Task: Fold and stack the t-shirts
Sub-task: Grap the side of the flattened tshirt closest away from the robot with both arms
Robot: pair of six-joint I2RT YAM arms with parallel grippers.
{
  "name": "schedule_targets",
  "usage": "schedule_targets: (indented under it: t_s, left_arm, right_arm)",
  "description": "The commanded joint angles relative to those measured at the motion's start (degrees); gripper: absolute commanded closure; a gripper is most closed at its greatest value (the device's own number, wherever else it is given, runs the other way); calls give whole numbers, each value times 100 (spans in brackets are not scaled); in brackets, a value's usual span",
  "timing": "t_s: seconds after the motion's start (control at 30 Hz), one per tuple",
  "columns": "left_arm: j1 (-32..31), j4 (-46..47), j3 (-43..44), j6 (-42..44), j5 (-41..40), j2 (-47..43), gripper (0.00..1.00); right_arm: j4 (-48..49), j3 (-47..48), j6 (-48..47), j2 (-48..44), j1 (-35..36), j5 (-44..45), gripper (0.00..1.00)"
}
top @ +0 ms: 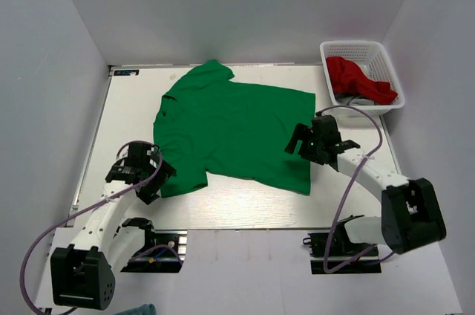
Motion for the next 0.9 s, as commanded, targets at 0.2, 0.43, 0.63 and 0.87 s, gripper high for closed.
schedule_targets:
  t_s: [0.2, 0.43, 0.63, 0.87]
  left_arm:
    - [11, -20, -387, -653, -518, 553, 9]
    - [64, 526, -607, -654, -588, 834, 65]
    - [12, 623, -458, -602, -843, 1132, 58]
    - [11, 727, -518, -602, -1072, 1133, 63]
  right_arm:
    - [-726, 439, -319, -1116, 21, 392, 10]
    - [-1332, 237, -372, -1362, 21, 384, 10]
    - [-2062, -158, -276, -1793, 29, 507, 10]
    - [-2590, -466, -214, -2145, 21, 402, 10]
